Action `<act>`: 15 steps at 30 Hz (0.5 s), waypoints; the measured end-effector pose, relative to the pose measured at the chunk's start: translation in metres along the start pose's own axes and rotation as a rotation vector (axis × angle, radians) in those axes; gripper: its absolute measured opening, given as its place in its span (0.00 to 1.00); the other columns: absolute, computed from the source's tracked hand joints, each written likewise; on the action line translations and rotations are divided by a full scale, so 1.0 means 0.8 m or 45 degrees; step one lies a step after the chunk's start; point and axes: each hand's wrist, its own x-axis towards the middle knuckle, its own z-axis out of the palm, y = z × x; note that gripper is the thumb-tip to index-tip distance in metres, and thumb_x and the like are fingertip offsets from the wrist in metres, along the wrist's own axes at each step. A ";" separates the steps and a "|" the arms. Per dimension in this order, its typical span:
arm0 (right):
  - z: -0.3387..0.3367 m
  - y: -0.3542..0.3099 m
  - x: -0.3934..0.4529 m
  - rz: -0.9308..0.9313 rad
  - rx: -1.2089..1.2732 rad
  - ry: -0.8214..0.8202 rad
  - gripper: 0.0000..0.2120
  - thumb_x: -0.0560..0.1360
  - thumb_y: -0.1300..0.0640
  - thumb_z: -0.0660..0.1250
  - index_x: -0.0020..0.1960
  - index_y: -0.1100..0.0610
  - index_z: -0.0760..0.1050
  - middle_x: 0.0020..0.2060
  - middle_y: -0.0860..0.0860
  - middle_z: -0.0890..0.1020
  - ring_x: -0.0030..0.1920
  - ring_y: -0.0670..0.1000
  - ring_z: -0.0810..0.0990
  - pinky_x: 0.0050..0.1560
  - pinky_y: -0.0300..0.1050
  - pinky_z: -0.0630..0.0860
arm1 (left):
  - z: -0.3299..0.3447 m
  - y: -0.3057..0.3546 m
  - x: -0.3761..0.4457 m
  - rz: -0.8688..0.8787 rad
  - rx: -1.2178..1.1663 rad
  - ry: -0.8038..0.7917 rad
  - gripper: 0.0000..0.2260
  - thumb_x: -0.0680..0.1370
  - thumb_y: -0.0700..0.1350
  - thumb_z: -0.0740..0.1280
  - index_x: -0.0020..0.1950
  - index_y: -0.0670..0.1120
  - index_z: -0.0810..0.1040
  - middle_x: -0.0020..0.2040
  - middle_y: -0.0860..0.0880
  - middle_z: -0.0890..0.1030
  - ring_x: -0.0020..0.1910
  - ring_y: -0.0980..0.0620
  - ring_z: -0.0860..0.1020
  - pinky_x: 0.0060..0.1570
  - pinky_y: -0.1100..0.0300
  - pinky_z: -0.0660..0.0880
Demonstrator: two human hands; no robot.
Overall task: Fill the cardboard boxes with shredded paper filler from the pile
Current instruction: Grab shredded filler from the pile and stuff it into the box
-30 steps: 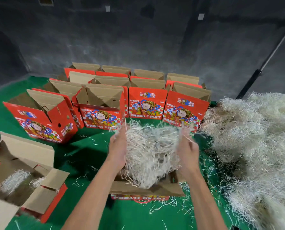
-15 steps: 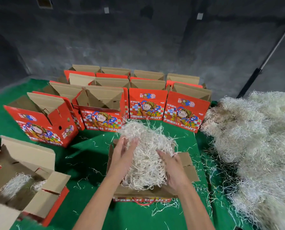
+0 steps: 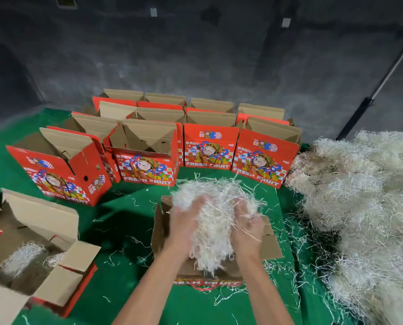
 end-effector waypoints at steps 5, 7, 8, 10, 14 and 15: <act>-0.029 -0.033 0.028 0.074 0.119 0.094 0.17 0.76 0.41 0.68 0.48 0.54 0.71 0.42 0.50 0.77 0.42 0.51 0.77 0.47 0.45 0.75 | -0.040 0.022 0.024 -0.043 -0.173 -0.010 0.48 0.64 0.72 0.72 0.79 0.55 0.61 0.77 0.52 0.65 0.76 0.46 0.62 0.72 0.39 0.57; -0.023 -0.029 0.024 0.146 0.144 -0.039 0.25 0.76 0.33 0.62 0.60 0.52 0.69 0.55 0.48 0.77 0.57 0.52 0.75 0.66 0.53 0.68 | -0.026 0.015 0.008 -0.071 -0.205 -0.112 0.44 0.65 0.78 0.64 0.77 0.60 0.63 0.70 0.59 0.72 0.67 0.55 0.72 0.65 0.45 0.72; -0.019 -0.022 0.019 0.133 0.114 -0.135 0.28 0.78 0.33 0.58 0.70 0.49 0.67 0.62 0.48 0.76 0.62 0.52 0.73 0.70 0.55 0.66 | -0.019 0.008 0.003 -0.082 -0.206 -0.144 0.45 0.65 0.81 0.61 0.76 0.60 0.63 0.64 0.65 0.75 0.60 0.62 0.75 0.54 0.54 0.76; -0.009 -0.012 0.005 0.053 -0.001 -0.273 0.25 0.83 0.40 0.52 0.76 0.48 0.63 0.65 0.53 0.76 0.60 0.49 0.76 0.66 0.52 0.74 | -0.004 -0.014 0.000 -0.173 -0.131 -0.180 0.43 0.68 0.79 0.58 0.78 0.59 0.61 0.68 0.61 0.74 0.63 0.59 0.73 0.57 0.55 0.75; 0.009 0.005 -0.022 -0.099 -0.174 -0.450 0.23 0.79 0.37 0.57 0.74 0.35 0.59 0.61 0.50 0.80 0.49 0.47 0.80 0.63 0.55 0.75 | 0.018 -0.052 -0.007 -0.232 -0.161 -0.047 0.29 0.78 0.54 0.66 0.77 0.52 0.63 0.76 0.46 0.67 0.73 0.43 0.67 0.72 0.44 0.62; 0.008 0.000 -0.021 -0.136 -0.092 -0.413 0.21 0.80 0.42 0.61 0.71 0.40 0.65 0.50 0.47 0.84 0.39 0.45 0.80 0.51 0.49 0.80 | 0.016 -0.049 -0.008 -0.170 -0.132 -0.003 0.28 0.79 0.50 0.66 0.77 0.50 0.62 0.76 0.46 0.67 0.73 0.43 0.67 0.72 0.43 0.63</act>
